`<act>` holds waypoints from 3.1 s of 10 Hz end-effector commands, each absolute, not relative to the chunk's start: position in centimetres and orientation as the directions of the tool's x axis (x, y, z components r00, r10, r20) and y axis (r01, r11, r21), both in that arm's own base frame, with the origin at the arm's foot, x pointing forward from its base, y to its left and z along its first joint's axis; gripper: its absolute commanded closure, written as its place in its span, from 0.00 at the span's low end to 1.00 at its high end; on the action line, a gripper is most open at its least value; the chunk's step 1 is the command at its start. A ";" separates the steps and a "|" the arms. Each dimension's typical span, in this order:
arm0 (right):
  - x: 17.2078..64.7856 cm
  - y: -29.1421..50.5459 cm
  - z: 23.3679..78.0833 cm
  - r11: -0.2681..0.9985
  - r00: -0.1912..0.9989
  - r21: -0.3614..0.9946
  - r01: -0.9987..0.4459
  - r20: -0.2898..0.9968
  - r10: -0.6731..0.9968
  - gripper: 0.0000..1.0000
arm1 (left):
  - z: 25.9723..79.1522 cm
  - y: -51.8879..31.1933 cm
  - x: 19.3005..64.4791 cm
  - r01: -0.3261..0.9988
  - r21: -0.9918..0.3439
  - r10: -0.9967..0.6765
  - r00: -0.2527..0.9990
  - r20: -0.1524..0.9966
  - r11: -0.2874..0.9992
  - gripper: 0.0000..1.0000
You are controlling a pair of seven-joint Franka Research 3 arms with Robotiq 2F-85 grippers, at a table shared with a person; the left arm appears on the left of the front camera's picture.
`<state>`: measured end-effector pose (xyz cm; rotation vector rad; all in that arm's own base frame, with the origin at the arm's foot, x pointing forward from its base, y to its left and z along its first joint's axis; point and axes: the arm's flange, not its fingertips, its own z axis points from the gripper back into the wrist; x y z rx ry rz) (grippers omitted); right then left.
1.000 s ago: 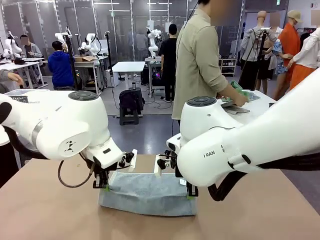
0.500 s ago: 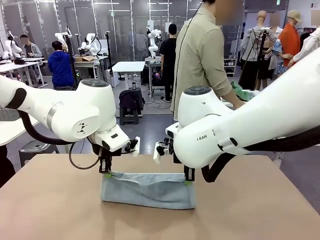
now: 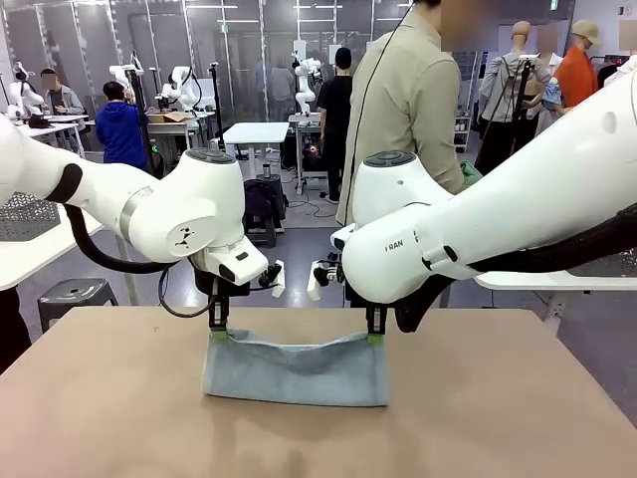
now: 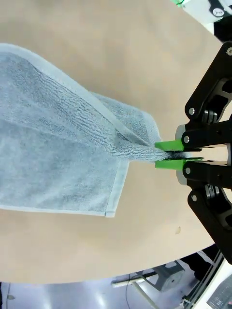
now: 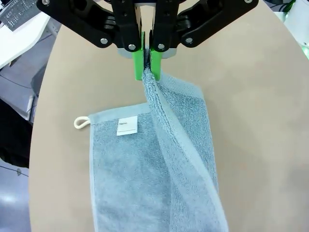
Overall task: Fold the towels and place them in the basket.
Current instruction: When a person lays out a Towel with hook on the table, fold it in half twice.
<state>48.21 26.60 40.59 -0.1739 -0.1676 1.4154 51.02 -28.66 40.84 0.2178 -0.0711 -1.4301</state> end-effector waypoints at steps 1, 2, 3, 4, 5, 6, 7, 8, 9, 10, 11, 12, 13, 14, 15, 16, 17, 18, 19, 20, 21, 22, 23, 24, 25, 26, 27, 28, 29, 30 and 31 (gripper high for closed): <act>49.2 26.5 40.3 0.163 0.170 -0.220 -0.962 -0.012 0.985 0.94 | 40.7 -28.8 52.3 0.971 0.196 -0.980 0.164 -0.110 0.140 0.92; 49.5 26.4 40.2 0.162 0.167 -0.207 -0.965 -0.007 0.986 0.94 | 40.5 -28.7 52.5 0.972 0.205 -0.985 0.135 -0.109 0.111 0.92; 49.5 26.3 40.1 0.165 0.170 -0.198 -0.966 -0.010 0.985 0.94 | 40.7 -28.5 51.6 0.973 0.189 -0.985 0.149 -0.081 0.132 0.92; 48.9 26.2 40.3 0.157 0.159 -0.213 -0.964 0.010 0.987 0.94 | 40.7 -28.5 51.6 0.973 0.189 -0.985 0.149 -0.081 0.132 0.92; 48.9 26.2 40.3 0.157 0.159 -0.213 -0.964 0.010 0.987 0.94 | 40.7 -28.5 51.6 0.973 0.189 -0.985 0.149 -0.081 0.132 0.92; 48.9 26.2 40.3 0.157 0.159 -0.213 -0.964 0.010 0.987 0.94 | 40.7 -28.5 51.6 0.973 0.189 -0.985 0.149 -0.081 0.132 0.92; 48.9 26.2 40.3 0.157 0.159 -0.213 -0.964 0.010 0.987 0.94 | 40.7 -28.5 51.6 0.973 0.189 -0.985 0.149 -0.081 0.132 0.92; 49.0 26.3 40.1 0.155 0.157 -0.208 -0.966 0.007 0.988 0.94 | 40.5 -28.8 51.8 0.974 0.186 -0.986 0.144 -0.080 0.127 0.92; 49.5 26.4 39.3 0.147 0.145 -0.190 -0.971 0.028 0.989 0.94 | 39.9 -29.2 52.5 0.979 0.174 -0.989 0.123 -0.083 0.107 0.92; 50.1 26.6 38.6 0.143 0.138 -0.184 -0.973 0.044 0.990 0.94 | 39.5 -29.6 53.1 0.980 0.176 -0.991 0.112 -0.080 0.096 0.92; 50.5 26.8 38.1 0.141 0.135 -0.183 -0.973 0.046 0.990 0.94 | 39.1 -29.8 53.6 0.981 0.171 -0.990 0.110 -0.086 0.094 0.92; 51.0 27.0 37.4 0.141 0.136 -0.176 -0.974 0.042 0.990 0.94 | 38.6 -29.9 54.1 0.982 0.164 -0.990 0.109 -0.093 0.093 0.92; 51.4 27.2 36.8 0.139 0.134 -0.174 -0.975 0.043 0.990 0.94 | 38.0 -29.9 54.6 0.983 0.156 -0.989 0.116 -0.092 0.101 0.92; 51.9 27.3 36.1 0.143 0.138 -0.168 -0.975 0.043 0.990 0.94 | 37.3 -29.7 55.2 0.982 0.153 -0.988 0.126 -0.088 0.111 0.92; 52.4 27.3 35.5 0.147 0.142 -0.160 -0.976 0.043 0.989 0.94 | 36.9 -29.5 55.5 0.981 0.151 -0.987 0.136 -0.085 0.122 0.92; 52.8 27.3 35.1 0.150 0.146 -0.161 -0.975 0.039 0.989 0.94 | 36.5 -29.2 55.9 0.979 0.152 -0.986 0.147 -0.084 0.133 0.92; 53.3 27.1 35.0 0.152 0.148 -0.165 -0.974 0.039 0.988 0.94 | 36.2 -28.8 56.4 0.978 0.149 -0.984 0.157 -0.082 0.144 0.92; 53.8 27.0 34.9 0.153 0.148 -0.168 -0.974 0.041 0.988 0.94 | 35.9 -28.5 56.8 0.978 0.140 -0.983 0.166 -0.081 0.153 0.92; 54.3 26.7 34.7 0.156 0.151 -0.169 -0.973 0.040 0.988 0.94 | 35.4 -28.3 57.2 0.978 0.134 -0.982 0.172 -0.082 0.160 0.92; 54.6 26.6 34.6 0.161 0.156 -0.172 -0.972 0.037 0.987 0.94 | 35.0 -28.1 57.4 0.977 0.130 -0.980 0.178 -0.084 0.167 0.92; 54.8 26.4 34.5 0.166 0.162 -0.180 -0.970 0.037 0.986 0.94 | 34.8 -28.1 57.5 0.977 0.130 -0.981 0.178 -0.081 0.166 0.92; 55.0 26.3 34.5 0.170 0.164 -0.188 -0.967 0.043 0.985 0.94 | 34.4 -28.0 57.7 0.981 0.125 -0.986 0.159 -0.057 0.151 0.92; 55.4 26.3 34.2 0.168 0.161 -0.195 -0.966 0.053 0.986 0.94 | 33.9 -28.0 58.0 0.979 0.134 -0.985 0.162 -0.050 0.154 0.92; 55.7 26.4 33.9 0.167 0.159 -0.193 -0.967 0.059 0.986 0.94 | 33.6 -27.9 58.2 0.976 0.143 -0.984 0.172 -0.049 0.164 0.92; 55.8 26.5 33.6 0.172 0.164 -0.194 -0.966 0.055 0.985 0.94 | 33.4 -27.8 58.3 0.973 0.153 -0.982 0.184 -0.049 0.175 0.92; 56.0 26.5 33.4 0.180 0.173 -0.195 -0.964 0.053 0.984 0.94 | 33.2 -27.6 58.5 0.968 0.166 -0.979 0.198 -0.046 0.188 0.92; 56.2 26.4 33.3 0.189 0.182 -0.195 -0.962 0.052 0.982 0.90 | 33.0 -27.4 58.7 0.964 0.172 -0.977 0.211 -0.043 0.201 0.80; 56.2 26.3 33.3 0.198 0.190 -0.195 -0.961 0.055 0.980 0.74 | 32.9 -27.2 58.7 0.961 0.179 -0.975 0.220 -0.038 0.210 0.73; 56.3 26.2 33.3 0.205 0.198 -0.203 -0.957 0.059 0.979 0.71 | 32.8 -27.0 58.7 0.958 0.187 -0.973 0.228 -0.033 0.218 0.60; 56.3 26.1 33.4 0.216 0.206 -0.220 -0.951 0.067 0.976 0.54 | 32.8 -26.8 58.7 0.950 0.205 -0.969 0.244 -0.027 0.234 0.53; 56.3 25.8 33.7 0.231 0.218 -0.245 -0.942 0.079 0.973 0.51 | 32.9 -26.3 58.8 0.936 0.235 -0.962 0.272 -0.019 0.260 0.41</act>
